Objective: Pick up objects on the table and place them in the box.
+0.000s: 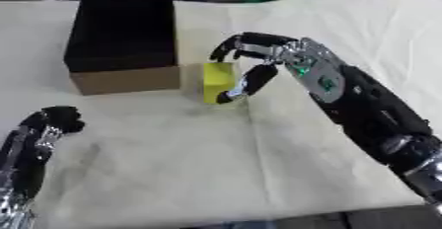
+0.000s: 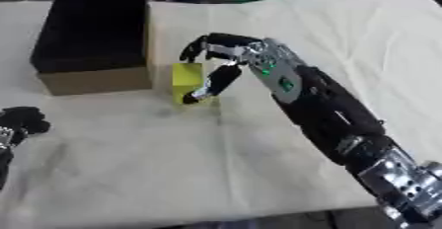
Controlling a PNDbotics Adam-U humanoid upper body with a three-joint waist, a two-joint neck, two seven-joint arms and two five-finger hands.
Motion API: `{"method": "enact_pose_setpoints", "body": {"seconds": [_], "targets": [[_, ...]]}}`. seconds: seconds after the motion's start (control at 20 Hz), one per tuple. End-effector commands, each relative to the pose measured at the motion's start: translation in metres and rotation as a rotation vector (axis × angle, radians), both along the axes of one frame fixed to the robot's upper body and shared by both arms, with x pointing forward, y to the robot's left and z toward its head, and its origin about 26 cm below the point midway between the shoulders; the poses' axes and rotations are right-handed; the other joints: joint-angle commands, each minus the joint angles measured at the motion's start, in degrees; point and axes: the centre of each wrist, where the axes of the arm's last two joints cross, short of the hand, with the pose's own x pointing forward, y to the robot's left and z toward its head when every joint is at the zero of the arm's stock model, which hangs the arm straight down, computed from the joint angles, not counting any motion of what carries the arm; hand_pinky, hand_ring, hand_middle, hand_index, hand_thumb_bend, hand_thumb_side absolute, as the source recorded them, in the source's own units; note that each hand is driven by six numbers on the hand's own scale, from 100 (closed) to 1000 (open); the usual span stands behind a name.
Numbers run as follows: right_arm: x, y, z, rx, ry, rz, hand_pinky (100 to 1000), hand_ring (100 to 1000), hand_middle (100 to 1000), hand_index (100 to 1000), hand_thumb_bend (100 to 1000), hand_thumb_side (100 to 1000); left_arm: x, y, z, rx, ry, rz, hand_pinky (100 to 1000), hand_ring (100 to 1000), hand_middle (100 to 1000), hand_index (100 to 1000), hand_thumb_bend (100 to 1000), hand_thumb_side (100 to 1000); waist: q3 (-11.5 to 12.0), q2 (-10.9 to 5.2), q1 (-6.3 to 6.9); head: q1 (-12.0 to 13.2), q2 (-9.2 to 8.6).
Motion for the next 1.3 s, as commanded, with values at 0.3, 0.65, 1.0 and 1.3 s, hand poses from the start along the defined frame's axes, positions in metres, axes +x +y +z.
{"method": "enact_pose_setpoints", "body": {"seconds": [0.3,0.65,1.0,1.3], "targets": [[0.0033,-0.0052,0.0070,-0.026,-0.073,-0.043,790,859,674,824,655,464,0.0016,0.0008,0.0077,0.003,-0.026,-0.009,698,616,581,678,449,696,-0.03,-0.84,0.17,-0.13,0.29],[0.0032,-0.0045,0.0077,-0.013,-0.120,-0.068,753,802,506,683,662,435,0.0018,0.0006,0.0080,0.003,-0.026,-0.010,697,616,581,678,450,695,0.05,-0.88,0.08,-0.17,0.29],[0.0024,-0.0023,0.0098,0.042,-0.190,-0.087,715,751,397,571,620,417,0.0023,0.0000,0.0086,0.003,-0.028,-0.013,697,616,581,678,450,695,0.27,-0.79,-0.04,-0.30,0.29],[0.0023,0.0023,0.0089,0.089,-0.229,-0.097,691,723,359,532,573,373,0.0028,-0.0005,0.0093,0.003,-0.030,-0.016,697,616,581,678,450,695,0.58,-0.68,-0.16,-0.45,0.29]]}}
